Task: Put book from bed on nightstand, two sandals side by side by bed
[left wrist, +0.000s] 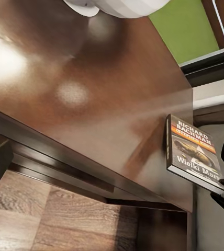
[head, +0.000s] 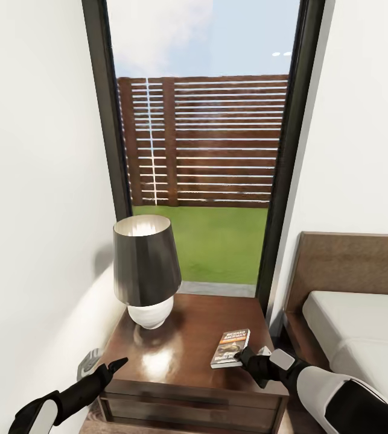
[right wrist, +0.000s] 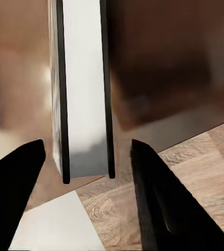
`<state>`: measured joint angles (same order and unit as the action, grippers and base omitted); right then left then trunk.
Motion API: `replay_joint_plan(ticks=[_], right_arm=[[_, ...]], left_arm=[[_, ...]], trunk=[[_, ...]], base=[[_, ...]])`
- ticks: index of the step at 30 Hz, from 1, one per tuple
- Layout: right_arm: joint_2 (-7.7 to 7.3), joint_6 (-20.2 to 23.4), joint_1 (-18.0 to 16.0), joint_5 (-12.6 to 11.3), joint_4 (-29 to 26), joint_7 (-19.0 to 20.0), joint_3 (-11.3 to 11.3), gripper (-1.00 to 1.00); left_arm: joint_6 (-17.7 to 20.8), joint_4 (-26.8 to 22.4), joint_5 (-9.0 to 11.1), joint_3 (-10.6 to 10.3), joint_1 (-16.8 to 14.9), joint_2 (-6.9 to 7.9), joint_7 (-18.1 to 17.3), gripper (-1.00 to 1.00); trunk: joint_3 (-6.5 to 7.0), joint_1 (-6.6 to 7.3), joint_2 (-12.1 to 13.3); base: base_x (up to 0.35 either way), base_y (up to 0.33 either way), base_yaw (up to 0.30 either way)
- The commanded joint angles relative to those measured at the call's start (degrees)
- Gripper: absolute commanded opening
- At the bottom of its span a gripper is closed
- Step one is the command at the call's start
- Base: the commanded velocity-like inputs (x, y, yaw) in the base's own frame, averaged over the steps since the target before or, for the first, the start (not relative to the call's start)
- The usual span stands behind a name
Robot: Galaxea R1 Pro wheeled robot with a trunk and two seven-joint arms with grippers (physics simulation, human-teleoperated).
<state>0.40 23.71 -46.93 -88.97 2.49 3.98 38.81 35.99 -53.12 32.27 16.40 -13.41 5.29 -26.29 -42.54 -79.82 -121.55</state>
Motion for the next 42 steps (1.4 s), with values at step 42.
replay_joint_plan(ticks=[42], right_arm=[[-0.01, 0.5, -0.1, -0.3, 0.2, 0.5, 0.3, 1.0]], left_arm=[[0.4, 0.6, 0.2, 0.1, 0.0, 0.17, 0.0, 1.0]], trunk=[[4.25, 5.28, 9.6]], base=[[0.0, 0.0, 0.0]])
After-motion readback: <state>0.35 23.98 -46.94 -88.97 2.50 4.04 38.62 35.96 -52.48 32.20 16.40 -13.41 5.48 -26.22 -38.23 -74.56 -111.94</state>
